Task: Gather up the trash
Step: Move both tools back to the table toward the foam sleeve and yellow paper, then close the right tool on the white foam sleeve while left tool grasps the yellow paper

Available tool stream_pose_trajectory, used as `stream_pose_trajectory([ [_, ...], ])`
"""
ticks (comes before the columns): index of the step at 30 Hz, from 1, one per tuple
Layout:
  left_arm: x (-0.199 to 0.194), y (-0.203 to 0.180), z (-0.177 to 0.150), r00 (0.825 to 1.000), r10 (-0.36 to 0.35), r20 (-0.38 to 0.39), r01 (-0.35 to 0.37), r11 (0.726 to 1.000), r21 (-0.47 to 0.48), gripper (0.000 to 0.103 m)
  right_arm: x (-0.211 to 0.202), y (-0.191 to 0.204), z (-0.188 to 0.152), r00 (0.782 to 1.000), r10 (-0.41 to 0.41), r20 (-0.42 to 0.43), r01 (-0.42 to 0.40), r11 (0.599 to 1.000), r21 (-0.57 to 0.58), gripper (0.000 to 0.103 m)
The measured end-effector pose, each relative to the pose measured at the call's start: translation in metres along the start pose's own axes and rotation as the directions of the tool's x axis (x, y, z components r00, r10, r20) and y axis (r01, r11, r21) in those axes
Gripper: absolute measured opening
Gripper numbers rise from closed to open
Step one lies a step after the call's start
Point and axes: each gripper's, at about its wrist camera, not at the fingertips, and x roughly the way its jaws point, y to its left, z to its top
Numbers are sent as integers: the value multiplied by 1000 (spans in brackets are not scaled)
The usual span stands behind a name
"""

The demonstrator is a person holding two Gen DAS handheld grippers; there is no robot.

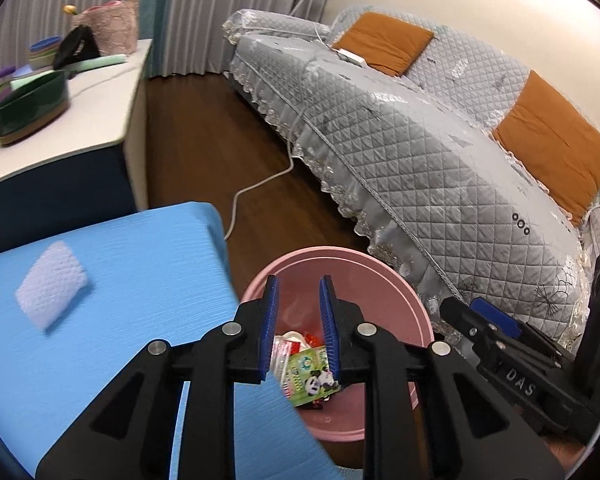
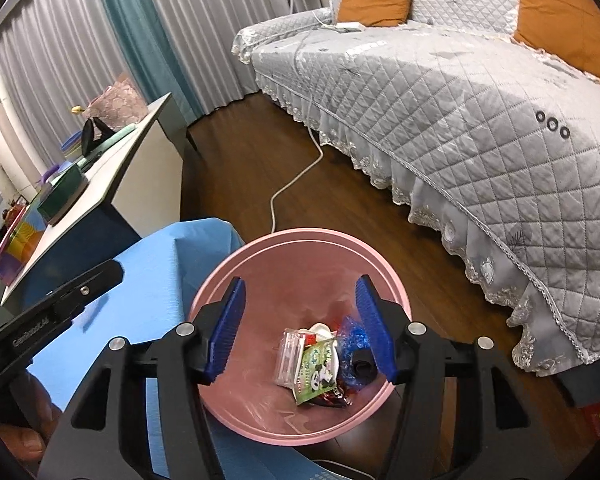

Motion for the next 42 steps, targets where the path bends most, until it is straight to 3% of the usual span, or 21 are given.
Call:
stream_pose_trajectory([
  [13,-85,82,-17,989,117,88,-111,991,-71,21,-12,78,-14,999,49,20,-46,991,-127,57],
  [25,-148,186,-26,951,274,141,-252,955,-157,21,-7,162,-34,996,84,-3,-83,965,-250,57],
  [37,-130,272,-69,897,429,104,-388,879,-278,21,17,213,-61,990,140,-29,-142,951,-273,57],
  [42,-115,294,-70,887,454,79,-414,861,-295,21,30,225,-66,982,185,-37,-188,954,-233,57],
])
